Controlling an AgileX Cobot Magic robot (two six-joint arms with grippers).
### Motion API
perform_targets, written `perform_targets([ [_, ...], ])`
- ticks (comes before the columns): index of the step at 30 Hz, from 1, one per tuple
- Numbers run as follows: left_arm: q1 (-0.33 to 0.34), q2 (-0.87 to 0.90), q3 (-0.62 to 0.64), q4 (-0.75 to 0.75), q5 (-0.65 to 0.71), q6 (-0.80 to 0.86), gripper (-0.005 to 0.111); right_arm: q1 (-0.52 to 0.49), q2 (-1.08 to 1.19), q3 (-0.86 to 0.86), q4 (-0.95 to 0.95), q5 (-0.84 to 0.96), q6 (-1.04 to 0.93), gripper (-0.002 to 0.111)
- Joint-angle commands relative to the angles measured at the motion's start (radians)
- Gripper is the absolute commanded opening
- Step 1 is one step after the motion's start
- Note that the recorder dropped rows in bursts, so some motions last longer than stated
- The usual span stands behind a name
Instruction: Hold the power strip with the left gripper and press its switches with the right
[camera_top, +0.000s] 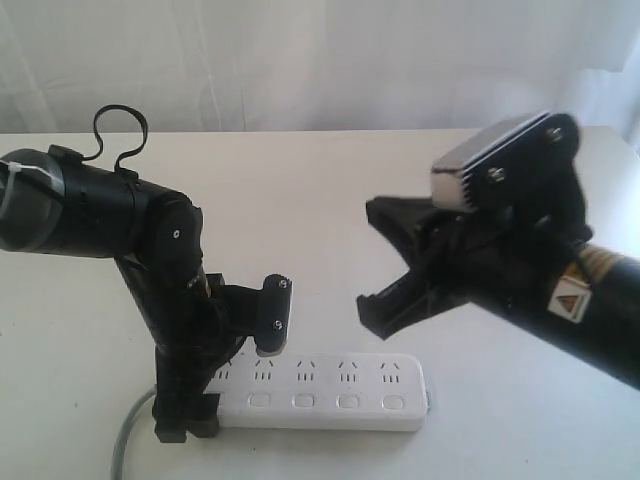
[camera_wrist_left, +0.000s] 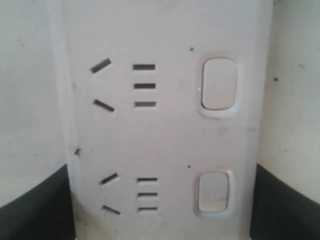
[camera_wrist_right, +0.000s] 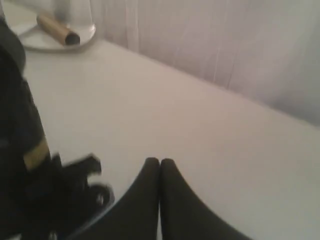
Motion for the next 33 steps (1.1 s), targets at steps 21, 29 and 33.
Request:
perform_targets([
  [21,-0.074,-0.414,-0.355,0.261,0.348,-0.282,0.105,-0.007,-0.334,0.001,0.211,-0.209,-0.427,0.000],
  [29,-0.074,-0.634,-0.369,0.200,0.350,-0.334,0.105,-0.007,-0.429,0.001,0.468,-0.285,-0.622,0.000],
  [33,-0.074,-0.730,-0.369,0.196,0.396,-0.376,0.105,-0.007,-0.464,0.001,0.507,-0.310,-0.694,0.000],
])
